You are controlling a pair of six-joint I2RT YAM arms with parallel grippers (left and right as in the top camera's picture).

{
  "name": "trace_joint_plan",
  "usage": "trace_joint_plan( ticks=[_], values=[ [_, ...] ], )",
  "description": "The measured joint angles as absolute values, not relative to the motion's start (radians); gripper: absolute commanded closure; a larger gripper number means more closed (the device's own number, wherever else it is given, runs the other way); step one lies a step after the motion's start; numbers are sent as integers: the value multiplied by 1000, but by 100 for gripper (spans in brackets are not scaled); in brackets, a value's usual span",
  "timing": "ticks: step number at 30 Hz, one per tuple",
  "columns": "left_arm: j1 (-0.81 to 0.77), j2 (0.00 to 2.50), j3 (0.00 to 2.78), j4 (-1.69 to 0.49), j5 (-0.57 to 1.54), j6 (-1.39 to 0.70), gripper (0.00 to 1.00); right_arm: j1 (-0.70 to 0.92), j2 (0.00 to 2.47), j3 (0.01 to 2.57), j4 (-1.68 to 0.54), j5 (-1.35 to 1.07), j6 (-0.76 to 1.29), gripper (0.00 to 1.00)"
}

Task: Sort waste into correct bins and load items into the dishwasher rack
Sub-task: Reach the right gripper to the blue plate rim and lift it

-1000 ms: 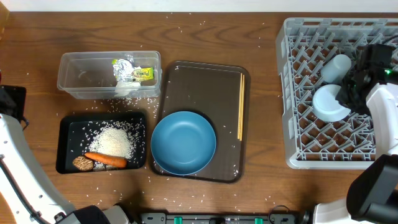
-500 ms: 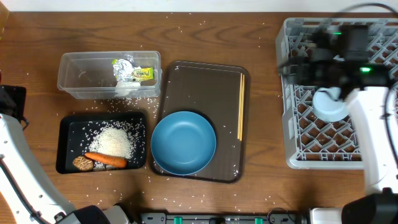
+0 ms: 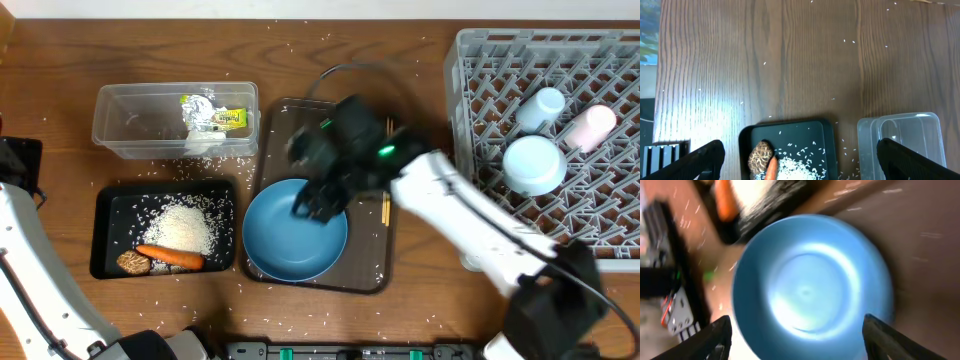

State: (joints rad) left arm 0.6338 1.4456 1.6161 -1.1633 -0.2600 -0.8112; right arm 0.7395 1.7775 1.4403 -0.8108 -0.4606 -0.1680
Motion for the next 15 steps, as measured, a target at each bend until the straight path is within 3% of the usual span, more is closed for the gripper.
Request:
trace_joint_plan(
  ticks=[5, 15],
  values=[
    [634, 1446, 1616, -1163, -260, -811, 2, 881, 1847, 1440, -802, -456, -202, 17],
    [634, 1446, 1616, -1163, -260, -811, 2, 1008, 1959, 1440, -762, -407, -228, 19]
  ],
)
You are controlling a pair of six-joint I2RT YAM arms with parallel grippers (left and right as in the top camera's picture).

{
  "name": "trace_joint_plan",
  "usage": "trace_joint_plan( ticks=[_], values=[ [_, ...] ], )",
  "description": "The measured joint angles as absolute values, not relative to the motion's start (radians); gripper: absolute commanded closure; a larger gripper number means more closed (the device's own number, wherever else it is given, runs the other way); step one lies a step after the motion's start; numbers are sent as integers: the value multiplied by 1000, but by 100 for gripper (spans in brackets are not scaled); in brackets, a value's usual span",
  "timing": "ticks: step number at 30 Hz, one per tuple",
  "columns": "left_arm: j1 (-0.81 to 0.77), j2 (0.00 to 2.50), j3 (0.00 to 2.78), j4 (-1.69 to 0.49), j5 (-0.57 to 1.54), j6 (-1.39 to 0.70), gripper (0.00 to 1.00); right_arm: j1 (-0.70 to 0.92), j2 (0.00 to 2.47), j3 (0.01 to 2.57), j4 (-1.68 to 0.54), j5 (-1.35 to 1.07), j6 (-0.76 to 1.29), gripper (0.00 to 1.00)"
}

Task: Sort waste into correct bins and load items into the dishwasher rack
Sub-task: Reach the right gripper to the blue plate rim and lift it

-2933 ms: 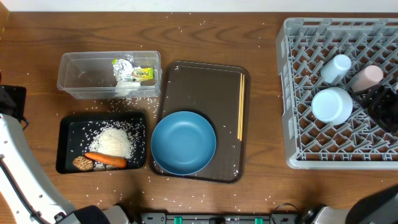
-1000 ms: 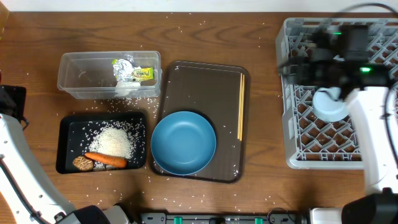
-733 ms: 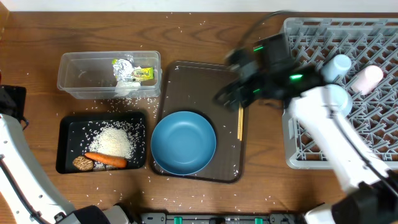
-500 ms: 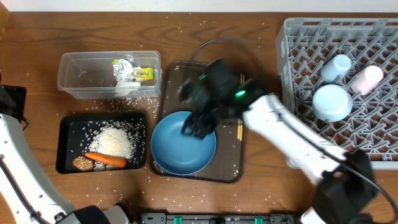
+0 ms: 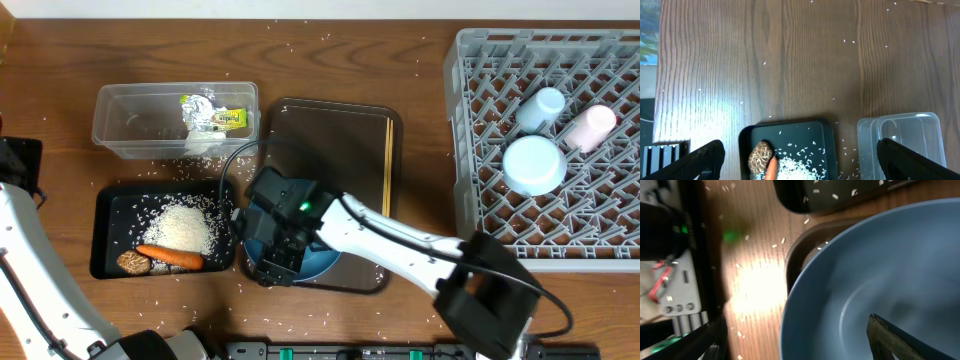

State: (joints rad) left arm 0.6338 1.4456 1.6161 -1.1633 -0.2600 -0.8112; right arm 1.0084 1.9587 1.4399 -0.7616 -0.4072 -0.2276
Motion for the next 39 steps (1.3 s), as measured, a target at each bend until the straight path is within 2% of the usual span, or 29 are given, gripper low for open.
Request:
trace_joint_plan(
  ticks=[8, 14, 19, 28, 39],
  values=[
    [634, 1446, 1616, -1163, -260, -811, 2, 1027, 2041, 1440, -743, -359, -231, 29],
    [634, 1446, 1616, -1163, -260, -811, 2, 1074, 2067, 1440, -747, -219, -228, 34],
    [634, 1446, 1616, -1163, -260, -811, 2, 1108, 2072, 1440, -735, -103, -215, 46],
    [634, 1446, 1616, -1163, -260, -811, 2, 1039, 2083, 1440, -716, 1, -204, 52],
    [634, 1446, 1616, -1163, -260, -811, 2, 1006, 2085, 1452, -733, -109, -211, 56]
  ],
)
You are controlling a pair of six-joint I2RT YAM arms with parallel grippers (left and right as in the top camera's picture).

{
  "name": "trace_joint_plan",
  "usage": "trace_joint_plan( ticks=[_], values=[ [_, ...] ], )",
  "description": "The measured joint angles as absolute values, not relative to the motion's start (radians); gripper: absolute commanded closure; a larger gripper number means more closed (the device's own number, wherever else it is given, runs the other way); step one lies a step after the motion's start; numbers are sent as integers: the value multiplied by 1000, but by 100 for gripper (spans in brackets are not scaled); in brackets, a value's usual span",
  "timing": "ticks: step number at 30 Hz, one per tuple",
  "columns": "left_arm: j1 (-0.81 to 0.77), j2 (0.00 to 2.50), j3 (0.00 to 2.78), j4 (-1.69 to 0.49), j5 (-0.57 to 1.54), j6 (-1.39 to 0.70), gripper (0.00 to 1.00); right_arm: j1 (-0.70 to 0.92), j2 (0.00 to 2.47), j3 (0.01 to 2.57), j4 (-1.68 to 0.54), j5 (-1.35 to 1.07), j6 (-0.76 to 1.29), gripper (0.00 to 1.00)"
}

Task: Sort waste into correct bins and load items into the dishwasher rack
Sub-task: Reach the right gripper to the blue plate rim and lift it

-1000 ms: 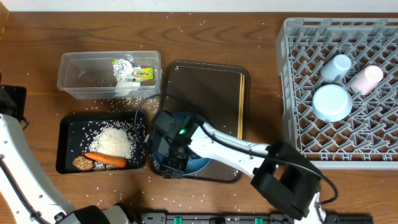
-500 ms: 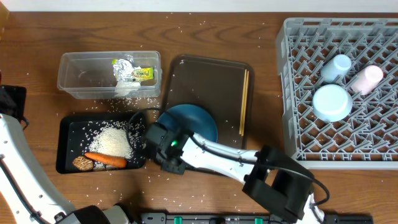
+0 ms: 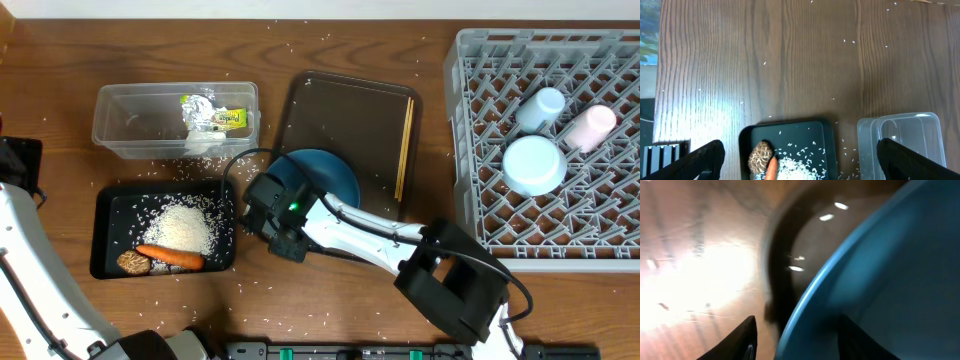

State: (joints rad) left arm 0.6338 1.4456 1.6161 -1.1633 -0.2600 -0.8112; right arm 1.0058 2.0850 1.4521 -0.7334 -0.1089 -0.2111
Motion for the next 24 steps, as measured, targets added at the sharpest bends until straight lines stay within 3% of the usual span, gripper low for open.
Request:
trace_joint_plan(
  ticks=[7, 24],
  values=[
    [634, 1446, 1616, -1163, -260, -811, 2, 1035, 2088, 1542, -853, -159, -213, 51],
    [634, 1446, 1616, -1163, -260, -811, 2, 930, 2092, 1657, -891, -130, -216, 55]
  ],
)
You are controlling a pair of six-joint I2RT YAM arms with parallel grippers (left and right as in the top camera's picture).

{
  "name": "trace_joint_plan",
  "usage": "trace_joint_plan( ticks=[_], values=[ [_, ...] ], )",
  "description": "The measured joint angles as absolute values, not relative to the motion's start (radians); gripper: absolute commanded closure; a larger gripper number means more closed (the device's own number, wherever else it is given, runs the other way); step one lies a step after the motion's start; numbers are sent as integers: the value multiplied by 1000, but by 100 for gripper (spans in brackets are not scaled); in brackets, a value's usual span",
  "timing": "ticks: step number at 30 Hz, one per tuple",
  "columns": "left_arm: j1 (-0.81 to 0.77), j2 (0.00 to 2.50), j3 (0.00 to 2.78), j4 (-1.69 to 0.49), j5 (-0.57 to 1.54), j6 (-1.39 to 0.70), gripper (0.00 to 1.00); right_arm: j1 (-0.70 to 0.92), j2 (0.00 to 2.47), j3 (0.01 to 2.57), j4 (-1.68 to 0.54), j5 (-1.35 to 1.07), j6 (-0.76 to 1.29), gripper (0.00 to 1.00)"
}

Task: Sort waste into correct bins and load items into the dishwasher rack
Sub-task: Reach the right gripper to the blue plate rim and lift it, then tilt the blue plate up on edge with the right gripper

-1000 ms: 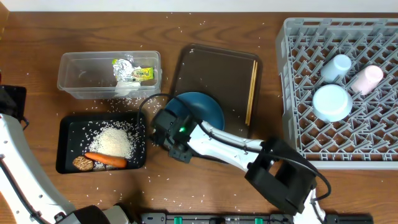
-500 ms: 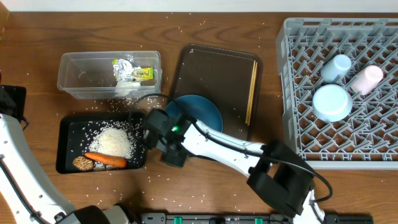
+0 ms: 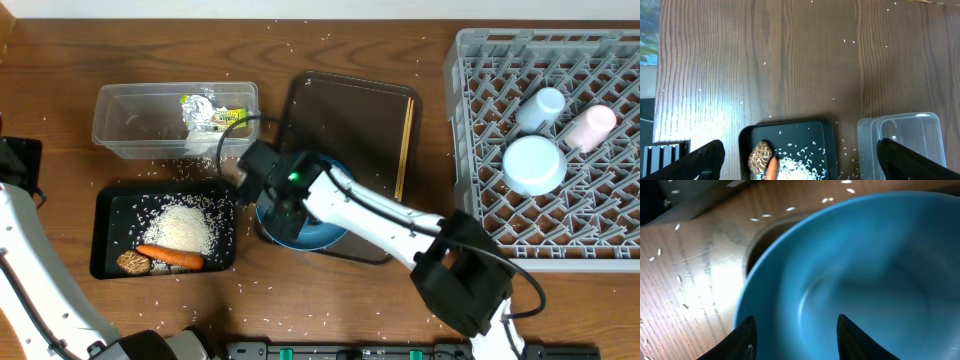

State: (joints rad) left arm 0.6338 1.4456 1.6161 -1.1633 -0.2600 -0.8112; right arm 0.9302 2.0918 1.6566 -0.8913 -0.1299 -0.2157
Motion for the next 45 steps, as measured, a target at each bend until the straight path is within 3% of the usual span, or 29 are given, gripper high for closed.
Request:
trace_joint_plan(
  ticks=[18, 25, 31, 39, 45],
  values=[
    [634, 1446, 1616, -1163, -260, -811, 2, 971, 2142, 1651, -852, -196, -212, 51],
    [634, 1446, 1616, -1163, -260, -811, 2, 974, 2142, 1710, -936, -112, -200, 51],
    [634, 1446, 1616, -1163, -260, -811, 2, 975, 2142, 1795, -994, -104, -194, 45],
    [634, 1446, 1616, -1163, -260, -811, 2, 978, 2142, 1807, -997, -197, -221, 53],
    [634, 1446, 1616, -1163, -260, -811, 2, 1000, 2142, 1763, -947, -214, -228, 53]
  ],
)
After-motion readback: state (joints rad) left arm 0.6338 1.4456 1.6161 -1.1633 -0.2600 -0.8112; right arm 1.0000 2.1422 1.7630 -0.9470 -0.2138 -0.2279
